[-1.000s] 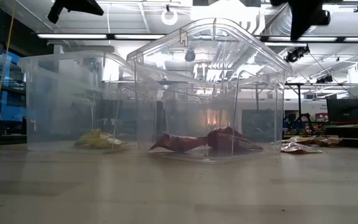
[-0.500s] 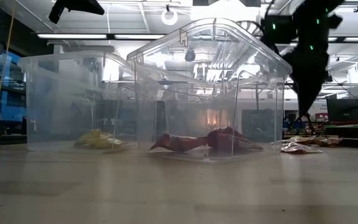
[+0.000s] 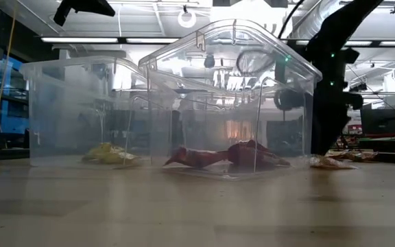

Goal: Sort candy
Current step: Put the yellow candy into the bottom left transparent bin

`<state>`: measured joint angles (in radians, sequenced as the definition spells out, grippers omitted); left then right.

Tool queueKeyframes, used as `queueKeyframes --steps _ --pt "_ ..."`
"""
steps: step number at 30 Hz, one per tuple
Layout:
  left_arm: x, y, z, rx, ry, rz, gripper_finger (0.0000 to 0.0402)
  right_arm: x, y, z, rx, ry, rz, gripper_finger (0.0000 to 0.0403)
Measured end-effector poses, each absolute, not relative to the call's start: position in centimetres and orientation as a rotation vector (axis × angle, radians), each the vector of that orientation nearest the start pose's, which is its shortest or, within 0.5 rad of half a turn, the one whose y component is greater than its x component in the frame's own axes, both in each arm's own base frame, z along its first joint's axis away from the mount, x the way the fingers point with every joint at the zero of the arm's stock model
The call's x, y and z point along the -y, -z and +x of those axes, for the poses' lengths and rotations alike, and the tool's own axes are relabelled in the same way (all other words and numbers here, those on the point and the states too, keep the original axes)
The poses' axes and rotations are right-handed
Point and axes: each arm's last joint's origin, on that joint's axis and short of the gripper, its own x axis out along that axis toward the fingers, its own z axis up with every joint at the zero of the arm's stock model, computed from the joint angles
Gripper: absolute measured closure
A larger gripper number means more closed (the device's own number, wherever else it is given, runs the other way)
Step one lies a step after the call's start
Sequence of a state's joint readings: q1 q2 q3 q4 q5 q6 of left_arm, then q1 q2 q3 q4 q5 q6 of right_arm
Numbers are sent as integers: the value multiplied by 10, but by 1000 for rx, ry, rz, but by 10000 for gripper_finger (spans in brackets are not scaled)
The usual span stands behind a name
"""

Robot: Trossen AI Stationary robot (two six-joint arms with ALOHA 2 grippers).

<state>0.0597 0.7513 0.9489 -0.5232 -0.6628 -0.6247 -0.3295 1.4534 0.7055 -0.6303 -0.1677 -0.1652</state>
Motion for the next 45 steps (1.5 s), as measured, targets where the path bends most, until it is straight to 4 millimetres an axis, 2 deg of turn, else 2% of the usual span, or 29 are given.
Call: queueKeyframes --steps 4,6,9,11,12,14,19,21,23,26,28,31,37,41,45 --pt "-26 -362 140 -83 -787 -493 401 66 -132 224 -1408 -14 174 216" --pt "-26 -362 140 -82 -790 -492 401 64 -127 226 -1439 9 179 229" --pt "-26 -362 140 -80 -798 -487 401 63 -127 225 -1455 66 201 300" --pt "-27 -362 140 -87 -800 -461 401 63 -137 222 -1453 90 212 366" --pt "-27 -362 140 -91 -801 -445 401 63 -143 219 -1475 97 219 379" --pt "-27 -363 138 -94 -810 -414 401 63 -163 209 -1541 158 212 378" --pt "-28 -367 129 -78 -857 -346 401 67 -241 202 -1426 356 90 396" --pt "-28 -368 126 -72 -874 -323 401 70 -276 206 -1241 458 104 395" --pt "-28 -369 124 -68 -880 -316 401 72 -302 209 -1090 514 156 398" --pt "-28 -369 123 -62 -882 -318 402 74 -328 230 -809 479 254 399" --pt "-28 -369 123 -63 -882 -317 402 73 -336 249 -645 396 317 399" --pt "-28 -369 123 -63 -882 -317 402 70 -336 286 -458 282 364 400" --pt "-28 -369 123 -64 -882 -318 401 55 -306 358 -222 130 438 397" --pt "-28 -369 123 -64 -881 -318 402 48 -278 390 -149 66 525 386" --pt "-28 -369 123 -64 -881 -318 401 44 -265 416 -181 58 549 337"
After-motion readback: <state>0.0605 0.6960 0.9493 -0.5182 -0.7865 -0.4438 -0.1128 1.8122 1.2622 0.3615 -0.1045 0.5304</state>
